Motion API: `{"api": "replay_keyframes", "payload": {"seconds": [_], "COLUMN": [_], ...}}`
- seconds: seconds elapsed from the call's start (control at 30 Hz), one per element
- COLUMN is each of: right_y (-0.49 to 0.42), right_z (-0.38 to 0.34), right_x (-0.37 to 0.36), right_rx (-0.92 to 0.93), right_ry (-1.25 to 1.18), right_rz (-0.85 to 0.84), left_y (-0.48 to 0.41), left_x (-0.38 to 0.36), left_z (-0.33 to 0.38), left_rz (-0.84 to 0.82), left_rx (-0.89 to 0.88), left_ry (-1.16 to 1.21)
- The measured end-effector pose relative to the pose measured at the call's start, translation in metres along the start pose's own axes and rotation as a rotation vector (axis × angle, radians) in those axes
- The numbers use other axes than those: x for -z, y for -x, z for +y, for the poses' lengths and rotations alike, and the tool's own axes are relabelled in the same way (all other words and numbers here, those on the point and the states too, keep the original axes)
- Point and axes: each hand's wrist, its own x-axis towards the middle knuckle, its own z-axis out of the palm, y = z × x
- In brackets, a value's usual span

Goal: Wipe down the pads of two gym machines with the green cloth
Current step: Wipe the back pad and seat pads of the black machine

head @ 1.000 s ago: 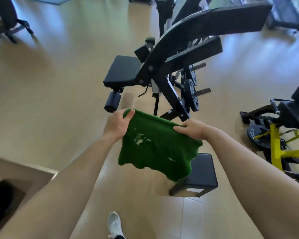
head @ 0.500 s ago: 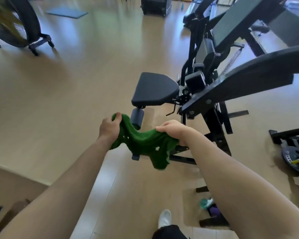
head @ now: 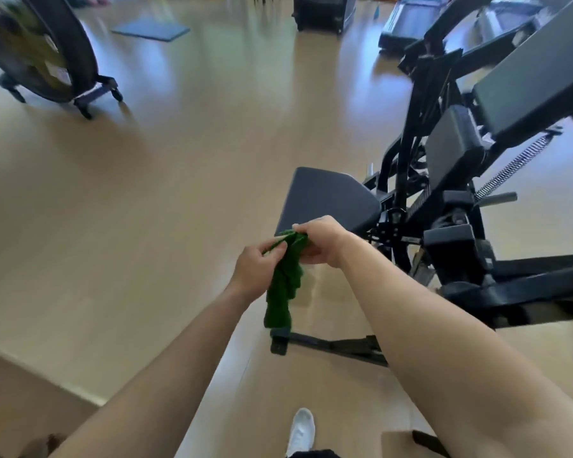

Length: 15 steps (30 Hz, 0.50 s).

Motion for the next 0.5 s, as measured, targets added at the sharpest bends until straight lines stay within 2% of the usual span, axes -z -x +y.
{"api": "replay_keyframes", "payload": {"seconds": [0.17,0.33,0.43,0.5], "right_y": [-0.053,-0.097,-0.121,-0.136], "right_z": [-0.057,-0.098,-0.122,-0.139], "right_x": [0.019,0.043,0.065,0.08], "right_rx": [0.023,0.057,0.05,0.049], "right_ry": [-0.117,-0.129,-0.119,-0.08], "right_rz": [0.071,0.116,0.201,0.264], "left_y": [-0.067,-0.144,-0.193,-0.226], "left_x": [-0.011,-0.022,-0.026,-0.028], "left_z": [0.029,0.053,0.065,0.073], "left_rz": [-0.033,-0.115,-0.223,-0.321], "left_rx": [-0.18,-0.26,-0.315,-0.285], "left_ry": [-0.047,-0.061,-0.124,-0.032]}}
